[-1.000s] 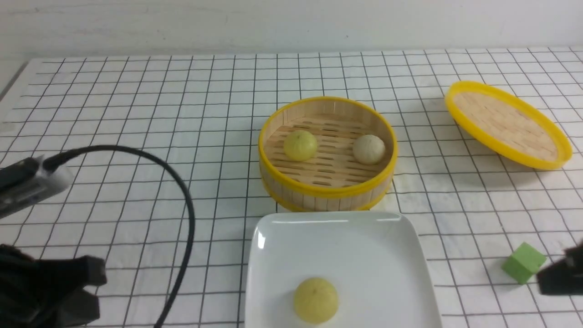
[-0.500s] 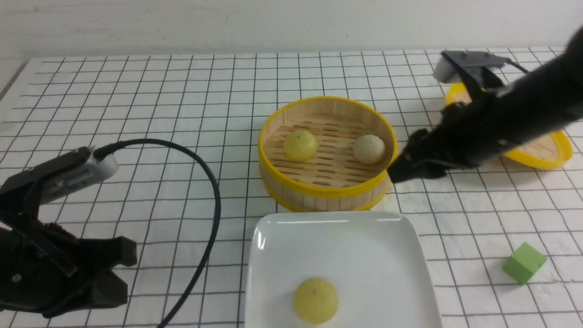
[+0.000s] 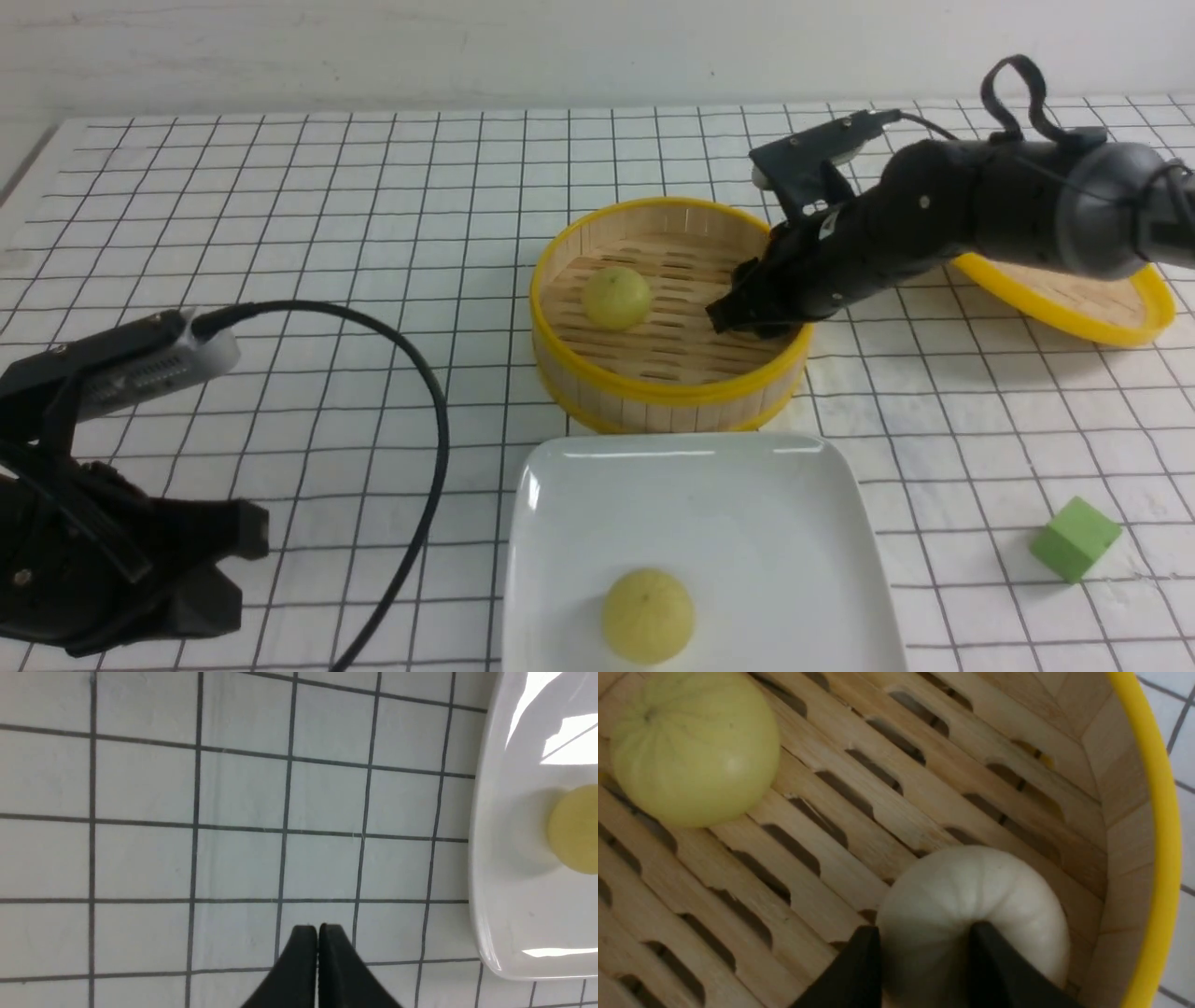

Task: Put the steamed buns into the plate on the white-black tablecloth.
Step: 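Reach toward a bun in the bamboo steamer with the right gripper, then move the steamed bun from the bamboo steamer onto the white plate with the right gripper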

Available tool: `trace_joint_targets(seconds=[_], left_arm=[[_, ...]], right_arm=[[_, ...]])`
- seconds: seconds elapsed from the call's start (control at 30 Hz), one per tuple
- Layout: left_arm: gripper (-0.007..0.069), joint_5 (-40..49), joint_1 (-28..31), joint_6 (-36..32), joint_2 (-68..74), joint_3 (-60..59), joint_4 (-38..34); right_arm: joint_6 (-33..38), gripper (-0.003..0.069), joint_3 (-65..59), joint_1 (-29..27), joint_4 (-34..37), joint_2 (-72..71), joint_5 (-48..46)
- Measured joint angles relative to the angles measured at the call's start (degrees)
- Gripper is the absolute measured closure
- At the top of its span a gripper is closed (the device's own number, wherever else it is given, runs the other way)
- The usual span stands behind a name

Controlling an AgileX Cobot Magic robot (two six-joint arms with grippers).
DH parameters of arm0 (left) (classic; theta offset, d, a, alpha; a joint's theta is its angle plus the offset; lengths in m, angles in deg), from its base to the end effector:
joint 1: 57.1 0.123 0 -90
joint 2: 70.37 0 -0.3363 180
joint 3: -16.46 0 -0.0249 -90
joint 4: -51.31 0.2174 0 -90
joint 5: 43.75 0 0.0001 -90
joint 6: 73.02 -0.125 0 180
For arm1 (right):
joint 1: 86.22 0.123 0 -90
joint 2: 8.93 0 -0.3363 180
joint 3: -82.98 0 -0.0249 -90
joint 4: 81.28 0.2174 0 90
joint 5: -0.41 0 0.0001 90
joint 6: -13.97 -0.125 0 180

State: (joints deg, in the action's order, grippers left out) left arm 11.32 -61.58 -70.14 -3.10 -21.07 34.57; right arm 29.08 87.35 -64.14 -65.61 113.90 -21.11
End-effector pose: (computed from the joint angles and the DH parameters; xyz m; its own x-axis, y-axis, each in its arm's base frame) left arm 0.1279 -0.0396 0.2885 -0.9416 -0.1397 -0.3063 -0.0459 0.9546 -0.2942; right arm 0.4276 0.1868 0.2296 -0.6983 -0.2923 -0.6534 -0.4399 0.8954 0.0695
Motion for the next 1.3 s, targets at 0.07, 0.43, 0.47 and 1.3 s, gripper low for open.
trace_joint_targets(seconds=[0.07,0.43,0.47,1.3], left_arm=[[0.0592,0.11,0.0,0.0,0.0,0.0,0.14],[0.0587,1.96,0.0,0.0,0.0,0.0,1.17],[0.0586,2.03,0.0,0.0,0.0,0.0,1.17],[0.0561,-1.31,0.0,0.0,0.0,0.0,1.24]], right_arm=[[0.0,0.0522,0.47,0.0,-0.12,-0.38,-1.16],[-0.11,0.0644,-0.44,0.0,5.15,-23.17,-22.26],[-0.1,0.0644,-1.22,0.11,6.22,-25.56,-23.61],[1.03,0.0297,-31.05,16.56,3.81,-25.88,-7.01]])
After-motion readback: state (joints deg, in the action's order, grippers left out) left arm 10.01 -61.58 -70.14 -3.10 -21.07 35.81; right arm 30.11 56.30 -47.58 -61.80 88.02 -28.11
